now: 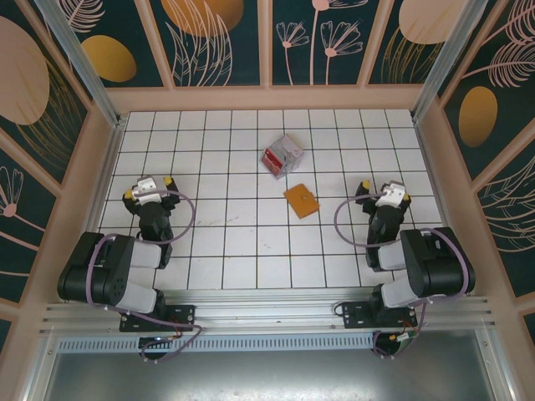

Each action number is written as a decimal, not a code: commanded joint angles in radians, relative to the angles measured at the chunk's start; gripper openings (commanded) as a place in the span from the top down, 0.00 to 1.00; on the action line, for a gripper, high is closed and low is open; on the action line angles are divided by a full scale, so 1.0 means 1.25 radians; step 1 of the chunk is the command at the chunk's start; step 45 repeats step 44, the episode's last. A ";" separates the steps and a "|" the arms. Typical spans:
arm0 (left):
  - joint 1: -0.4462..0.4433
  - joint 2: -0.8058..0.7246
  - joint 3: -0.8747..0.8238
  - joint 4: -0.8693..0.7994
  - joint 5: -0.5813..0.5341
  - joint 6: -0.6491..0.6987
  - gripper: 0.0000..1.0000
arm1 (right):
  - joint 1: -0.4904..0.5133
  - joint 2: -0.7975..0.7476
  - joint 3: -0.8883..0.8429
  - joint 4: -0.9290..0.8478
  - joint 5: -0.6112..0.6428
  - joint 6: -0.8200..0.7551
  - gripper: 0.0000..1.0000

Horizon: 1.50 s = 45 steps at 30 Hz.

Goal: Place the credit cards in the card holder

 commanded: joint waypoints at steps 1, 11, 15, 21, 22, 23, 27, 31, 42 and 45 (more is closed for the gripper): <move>0.016 0.015 0.046 -0.048 0.061 0.008 0.01 | -0.067 0.041 0.080 -0.075 -0.174 0.011 0.01; 0.029 0.063 -0.068 0.219 0.190 0.046 0.01 | -0.088 0.054 0.068 -0.052 -0.268 0.000 0.01; 0.037 0.049 -0.013 0.088 0.185 0.027 0.01 | -0.083 0.054 0.069 -0.051 -0.261 -0.004 0.01; 0.040 0.041 -0.013 0.074 0.187 0.025 0.01 | -0.083 0.054 0.068 -0.051 -0.260 -0.003 0.01; 0.040 0.042 -0.014 0.078 0.186 0.025 0.01 | -0.083 0.055 0.068 -0.051 -0.260 -0.004 0.01; 0.040 0.042 -0.015 0.080 0.186 0.025 0.01 | -0.083 0.054 0.068 -0.051 -0.261 -0.003 0.01; 0.040 0.042 -0.016 0.081 0.187 0.025 0.01 | -0.083 0.054 0.067 -0.051 -0.260 -0.004 0.01; 0.040 0.041 -0.017 0.081 0.184 0.026 0.01 | -0.083 0.054 0.067 -0.051 -0.260 -0.003 0.01; 0.040 0.042 -0.013 0.077 0.187 0.026 0.01 | -0.083 0.054 0.068 -0.051 -0.260 -0.004 0.01; 0.040 0.042 -0.013 0.075 0.188 0.025 0.01 | -0.083 0.055 0.068 -0.051 -0.260 -0.004 0.01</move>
